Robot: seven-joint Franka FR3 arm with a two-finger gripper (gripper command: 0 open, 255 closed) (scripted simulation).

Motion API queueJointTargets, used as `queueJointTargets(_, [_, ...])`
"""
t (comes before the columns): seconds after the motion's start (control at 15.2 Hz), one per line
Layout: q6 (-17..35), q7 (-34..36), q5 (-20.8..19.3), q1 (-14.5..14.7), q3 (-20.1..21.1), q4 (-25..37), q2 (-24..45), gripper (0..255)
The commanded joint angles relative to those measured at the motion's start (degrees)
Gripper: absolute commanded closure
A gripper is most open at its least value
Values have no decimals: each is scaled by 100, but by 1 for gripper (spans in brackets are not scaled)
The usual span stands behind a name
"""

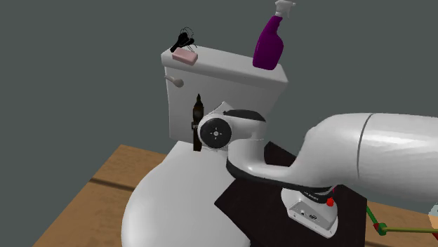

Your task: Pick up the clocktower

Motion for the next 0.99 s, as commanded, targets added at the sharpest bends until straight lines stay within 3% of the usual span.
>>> queueJointTargets(0.0, [88, 558, -10, -915, 797, 442, -417, 0])
queueJointTargets(0.2, [-57, 1240, 119, -1871, 1597, 1175, -1238, 0])
queueJointTargets(0.4, [-373, 1797, 237, -2604, 2038, 1955, -2046, 0])
queueJointTargets(0.92, [-271, 2097, 387, -2848, 2500, 2155, -2313, 0])
